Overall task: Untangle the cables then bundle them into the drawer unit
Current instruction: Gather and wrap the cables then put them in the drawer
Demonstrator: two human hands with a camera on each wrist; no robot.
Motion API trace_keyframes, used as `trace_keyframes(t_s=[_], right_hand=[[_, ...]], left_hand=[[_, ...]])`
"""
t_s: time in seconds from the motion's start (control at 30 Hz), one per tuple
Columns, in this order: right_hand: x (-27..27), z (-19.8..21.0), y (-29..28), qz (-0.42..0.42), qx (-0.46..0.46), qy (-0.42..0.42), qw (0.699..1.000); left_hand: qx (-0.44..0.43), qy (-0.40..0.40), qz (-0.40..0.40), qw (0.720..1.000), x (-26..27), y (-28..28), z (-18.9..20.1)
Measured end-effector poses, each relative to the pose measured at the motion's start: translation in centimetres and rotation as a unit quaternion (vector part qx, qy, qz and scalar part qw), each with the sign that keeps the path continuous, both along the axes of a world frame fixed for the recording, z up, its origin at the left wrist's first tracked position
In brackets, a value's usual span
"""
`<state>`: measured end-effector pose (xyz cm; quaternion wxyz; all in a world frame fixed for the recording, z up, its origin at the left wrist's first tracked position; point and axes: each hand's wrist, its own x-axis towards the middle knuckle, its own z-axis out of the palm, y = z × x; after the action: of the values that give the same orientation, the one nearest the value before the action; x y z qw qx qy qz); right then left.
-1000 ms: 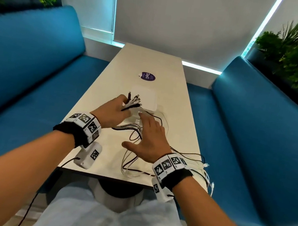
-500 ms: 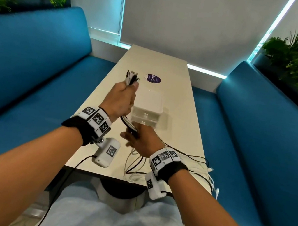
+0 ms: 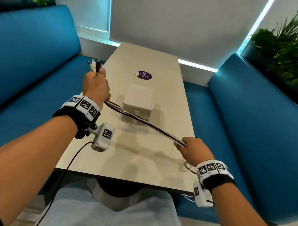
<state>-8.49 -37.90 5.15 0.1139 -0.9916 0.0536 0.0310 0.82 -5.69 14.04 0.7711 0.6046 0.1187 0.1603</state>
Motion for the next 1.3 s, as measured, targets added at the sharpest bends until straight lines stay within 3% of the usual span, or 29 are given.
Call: trace_keyframes(t_s=[0.2, 0.37, 0.5, 0.63, 0.83, 1.13, 1.3], right_hand=[[-3.6, -3.8, -8.2, -0.138, -0.042, 0.003, 0.990], [-5.7, -7.2, -11.6, -0.176, -0.033, -0.016, 0.984], [-9.2, -8.9, -14.4, -0.211, -0.036, -0.036, 0.976], [-12.6, -12.8, -17.1, -0.223, -0.023, 0.036, 0.974], [-13.1, -15.7, -17.8, -0.234, 0.005, 0.071, 0.970], [-9.8, -13.8, -15.9, -0.255, 0.069, 0.037, 0.964], [-10.7, -14.9, -13.7, -0.211, 0.086, 0.129, 0.965]], left_hand=[[0.002, -0.008, 0.013, 1.000, 0.9, -0.8, 0.3], [0.032, 0.003, 0.006, 0.999, 1.1, -2.1, -0.5], [0.031, -0.008, 0.060, 0.998, 1.8, -0.1, -0.3], [0.008, -0.005, 0.104, 0.995, 2.4, 2.9, -0.8], [0.006, -0.007, 0.104, 0.995, 2.1, 3.4, -1.4], [-0.005, -0.056, 0.076, 0.996, 2.0, 2.8, 0.5], [-0.001, -0.057, 0.087, 0.995, 2.1, 3.0, 0.2]])
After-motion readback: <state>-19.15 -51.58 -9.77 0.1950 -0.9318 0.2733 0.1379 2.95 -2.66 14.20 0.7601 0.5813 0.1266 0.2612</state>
